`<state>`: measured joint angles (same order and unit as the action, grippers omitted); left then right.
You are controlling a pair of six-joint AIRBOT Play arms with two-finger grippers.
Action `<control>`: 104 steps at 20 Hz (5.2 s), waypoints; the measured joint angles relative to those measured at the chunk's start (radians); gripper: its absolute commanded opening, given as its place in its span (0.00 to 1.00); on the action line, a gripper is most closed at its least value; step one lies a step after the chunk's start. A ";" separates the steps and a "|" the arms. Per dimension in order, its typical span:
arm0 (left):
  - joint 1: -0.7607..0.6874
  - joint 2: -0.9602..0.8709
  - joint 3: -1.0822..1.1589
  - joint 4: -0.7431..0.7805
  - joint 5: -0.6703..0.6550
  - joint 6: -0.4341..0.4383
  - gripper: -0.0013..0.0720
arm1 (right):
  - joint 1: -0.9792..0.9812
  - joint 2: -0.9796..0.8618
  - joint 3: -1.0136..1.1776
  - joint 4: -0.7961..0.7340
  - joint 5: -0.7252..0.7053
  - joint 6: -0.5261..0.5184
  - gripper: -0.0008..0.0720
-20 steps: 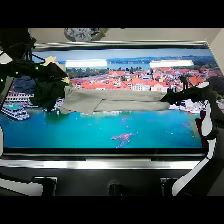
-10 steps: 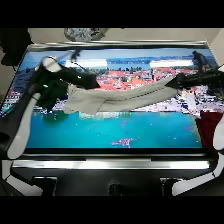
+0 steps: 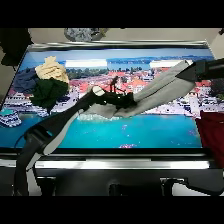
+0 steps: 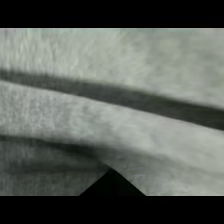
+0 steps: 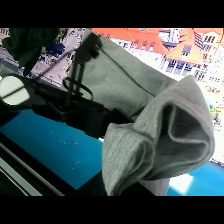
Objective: Fold the shirts.
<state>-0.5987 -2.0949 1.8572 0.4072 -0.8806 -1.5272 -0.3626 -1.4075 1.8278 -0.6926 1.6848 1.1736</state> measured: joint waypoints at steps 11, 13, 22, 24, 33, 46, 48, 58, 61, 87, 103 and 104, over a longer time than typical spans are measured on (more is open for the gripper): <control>0.077 0.062 0.031 -0.101 -0.056 0.186 0.06 | 0.102 -0.025 0.000 -0.018 -0.088 0.043 0.08; 0.156 0.157 0.032 0.012 -0.108 0.198 0.06 | 0.191 -0.074 0.000 -0.018 -0.141 0.046 0.08; 0.426 0.520 0.032 0.254 -0.262 0.211 0.06 | 0.591 -0.375 0.000 0.081 -0.481 0.100 0.67; 0.444 0.552 0.032 0.275 -0.276 0.211 0.06 | 0.657 -0.444 0.000 0.093 -0.555 0.121 0.95; 0.475 0.589 0.032 0.385 -0.372 0.211 0.06 | 0.459 -0.430 -0.001 -0.218 -0.338 0.084 0.95; 0.458 0.591 0.032 0.433 -0.424 0.212 0.06 | 0.256 -0.475 -0.339 -0.119 -0.383 0.008 0.07; 0.456 0.591 0.032 0.433 -0.424 0.218 0.07 | 0.246 -0.465 -0.338 -0.032 -0.402 -0.048 0.07; 0.454 0.591 0.032 0.435 -0.425 0.256 0.07 | -0.158 -0.142 -0.188 -0.080 -0.229 -0.052 0.07; 0.454 0.591 0.032 0.435 -0.425 0.265 0.07 | -0.343 -0.051 -0.170 -0.117 -0.187 -0.040 0.07; 0.454 0.591 0.032 0.435 -0.430 0.298 0.07 | -0.892 0.063 -0.508 -0.697 -0.119 0.000 0.25; 0.440 0.605 0.145 1.000 -0.366 0.009 0.37 | -0.446 0.119 -0.091 -0.726 -0.516 -0.144 0.93; 0.447 0.605 0.099 1.078 -0.401 -0.038 0.63 | -0.350 0.112 -0.078 -0.720 -0.493 -0.114 0.93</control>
<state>-0.1520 -1.4899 1.9560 1.4857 -1.2816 -1.5654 -0.7124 -1.2953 1.7500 -1.4128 1.1919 1.0592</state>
